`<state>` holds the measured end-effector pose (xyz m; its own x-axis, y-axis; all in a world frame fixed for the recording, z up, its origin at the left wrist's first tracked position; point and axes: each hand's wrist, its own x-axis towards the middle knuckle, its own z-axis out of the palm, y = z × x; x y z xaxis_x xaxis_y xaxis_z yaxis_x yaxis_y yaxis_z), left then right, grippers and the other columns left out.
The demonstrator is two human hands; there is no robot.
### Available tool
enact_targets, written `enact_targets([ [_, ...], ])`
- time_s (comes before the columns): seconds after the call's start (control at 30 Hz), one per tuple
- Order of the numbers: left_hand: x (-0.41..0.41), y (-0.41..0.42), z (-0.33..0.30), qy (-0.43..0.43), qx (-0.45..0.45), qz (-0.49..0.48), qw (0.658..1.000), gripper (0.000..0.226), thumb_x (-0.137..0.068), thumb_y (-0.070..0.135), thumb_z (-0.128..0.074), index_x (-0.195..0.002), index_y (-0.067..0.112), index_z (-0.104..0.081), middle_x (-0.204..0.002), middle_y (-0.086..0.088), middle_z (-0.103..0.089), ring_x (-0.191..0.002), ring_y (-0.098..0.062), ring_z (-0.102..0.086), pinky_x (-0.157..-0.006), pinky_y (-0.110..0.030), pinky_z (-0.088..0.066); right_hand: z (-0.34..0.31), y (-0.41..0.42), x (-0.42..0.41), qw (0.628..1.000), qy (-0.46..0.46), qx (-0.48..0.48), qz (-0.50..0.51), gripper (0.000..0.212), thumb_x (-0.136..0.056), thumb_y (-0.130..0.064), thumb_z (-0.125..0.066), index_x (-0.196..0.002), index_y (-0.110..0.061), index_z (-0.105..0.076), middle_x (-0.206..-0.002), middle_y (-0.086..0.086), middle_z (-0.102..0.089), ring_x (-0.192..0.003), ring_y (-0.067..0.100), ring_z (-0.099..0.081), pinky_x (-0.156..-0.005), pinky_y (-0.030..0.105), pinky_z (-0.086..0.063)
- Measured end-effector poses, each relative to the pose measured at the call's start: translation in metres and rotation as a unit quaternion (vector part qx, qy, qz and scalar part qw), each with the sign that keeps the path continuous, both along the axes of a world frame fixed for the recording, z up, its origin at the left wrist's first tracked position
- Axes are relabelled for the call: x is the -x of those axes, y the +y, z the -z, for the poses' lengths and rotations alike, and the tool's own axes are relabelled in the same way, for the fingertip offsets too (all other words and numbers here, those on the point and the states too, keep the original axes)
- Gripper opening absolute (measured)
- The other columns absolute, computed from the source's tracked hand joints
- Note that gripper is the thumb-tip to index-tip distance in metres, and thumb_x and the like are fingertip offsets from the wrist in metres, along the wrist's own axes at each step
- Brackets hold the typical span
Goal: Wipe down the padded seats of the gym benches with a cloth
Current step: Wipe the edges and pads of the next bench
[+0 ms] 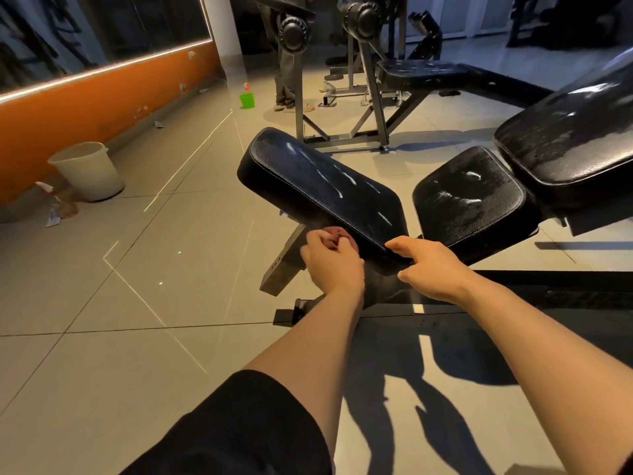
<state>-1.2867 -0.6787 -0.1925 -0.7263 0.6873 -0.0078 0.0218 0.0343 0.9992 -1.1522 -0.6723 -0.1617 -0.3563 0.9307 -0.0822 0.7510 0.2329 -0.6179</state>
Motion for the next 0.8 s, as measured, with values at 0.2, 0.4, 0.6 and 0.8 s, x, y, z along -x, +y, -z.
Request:
enact_targets([
  [0.2, -0.014, -0.006, -0.003, -0.018, 0.068, -0.003, 0.998, 0.007, -0.095, 0.016, -0.052, -0.092, 0.018, -0.046, -0.104, -0.004, -0.054, -0.085, -0.021, -0.064, -0.068, -0.031, -0.057, 0.001, 0.001, 0.001, 1.000, -0.011, -0.011, -0.003, 0.063, -0.086, 0.001, -0.055, -0.143, -0.024, -0.043, -0.143, 0.003, -0.051, -0.132, 0.020, -0.045, -0.106, 0.035, -0.040],
  [0.4, -0.006, -0.003, -0.025, 0.022, -0.036, -0.096, 0.994, 0.009, -0.097, 0.017, -0.054, -0.102, 0.011, -0.050, -0.111, -0.004, -0.050, -0.083, -0.011, -0.056, -0.058, -0.007, -0.046, 0.003, 0.002, 0.001, 1.000, -0.009, -0.005, -0.003, 0.066, -0.086, 0.003, -0.053, -0.144, -0.025, -0.041, -0.145, 0.002, -0.048, -0.134, 0.021, -0.044, -0.108, 0.037, -0.040],
  [0.6, -0.021, -0.009, 0.000, 0.041, 0.023, 0.070, 0.996, 0.013, -0.089, 0.015, -0.066, -0.092, 0.018, -0.054, -0.105, -0.004, -0.055, -0.082, -0.017, -0.062, -0.059, -0.023, -0.059, 0.003, 0.002, 0.001, 1.000, -0.010, -0.019, -0.007, 0.061, -0.086, 0.001, -0.056, -0.141, -0.025, -0.045, -0.136, 0.003, -0.056, -0.126, 0.022, -0.050, -0.101, 0.036, -0.043],
  [0.8, -0.019, -0.009, -0.011, 0.073, -0.018, -0.028, 0.997, 0.009, -0.094, 0.020, -0.057, -0.096, 0.017, -0.050, -0.104, -0.002, -0.053, -0.086, -0.014, -0.058, -0.082, -0.031, -0.055, 0.004, -0.001, 0.003, 1.000, -0.017, -0.018, -0.008, 0.060, -0.086, -0.001, -0.055, -0.140, -0.026, -0.044, -0.134, 0.004, -0.057, -0.123, 0.023, -0.052, -0.099, 0.036, -0.044],
])
